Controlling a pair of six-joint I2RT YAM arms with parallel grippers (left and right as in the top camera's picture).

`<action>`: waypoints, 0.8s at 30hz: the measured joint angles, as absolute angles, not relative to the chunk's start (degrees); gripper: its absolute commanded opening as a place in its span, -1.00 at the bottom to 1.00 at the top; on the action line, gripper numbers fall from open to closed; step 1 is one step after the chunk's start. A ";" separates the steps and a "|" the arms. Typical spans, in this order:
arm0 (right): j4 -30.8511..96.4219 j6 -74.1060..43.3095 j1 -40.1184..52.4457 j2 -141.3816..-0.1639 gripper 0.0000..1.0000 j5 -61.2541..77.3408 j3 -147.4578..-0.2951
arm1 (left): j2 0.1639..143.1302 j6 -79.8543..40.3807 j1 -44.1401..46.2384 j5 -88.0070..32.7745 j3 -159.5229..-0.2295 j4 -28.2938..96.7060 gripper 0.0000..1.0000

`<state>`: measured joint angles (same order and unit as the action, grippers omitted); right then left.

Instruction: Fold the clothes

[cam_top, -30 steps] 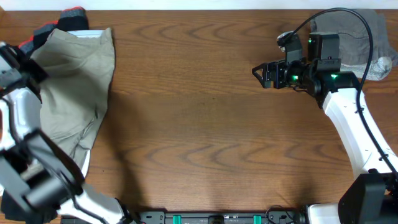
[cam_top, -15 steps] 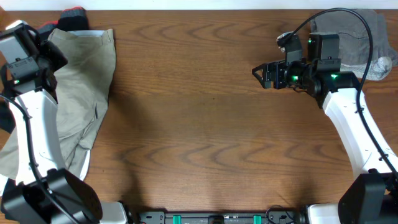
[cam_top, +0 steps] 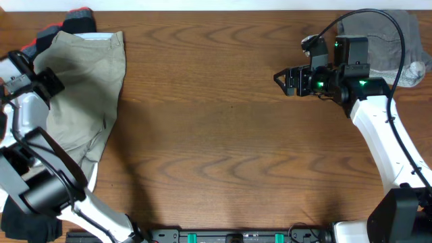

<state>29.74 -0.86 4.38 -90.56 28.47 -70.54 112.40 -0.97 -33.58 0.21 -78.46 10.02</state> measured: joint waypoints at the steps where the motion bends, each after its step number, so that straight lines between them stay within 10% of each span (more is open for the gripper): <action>1: 29.74 -0.86 4.38 -90.56 0.72 28.47 -70.54 | 113.30 -0.91 -33.87 0.23 -78.46 10.02 0.55; 7: 29.26 -1.08 4.38 -90.56 0.71 28.47 -70.54 | 114.91 -0.19 -34.50 0.19 -78.46 9.85 -0.49; 10: 28.80 -1.48 4.38 -90.56 0.70 28.45 -70.54 | 114.91 -0.30 -34.46 0.21 -78.46 9.65 -0.70; 24: 28.62 -2.52 4.60 -90.56 0.64 28.47 -70.54 | 97.08 -6.94 -31.24 -20.14 -78.46 16.53 -0.88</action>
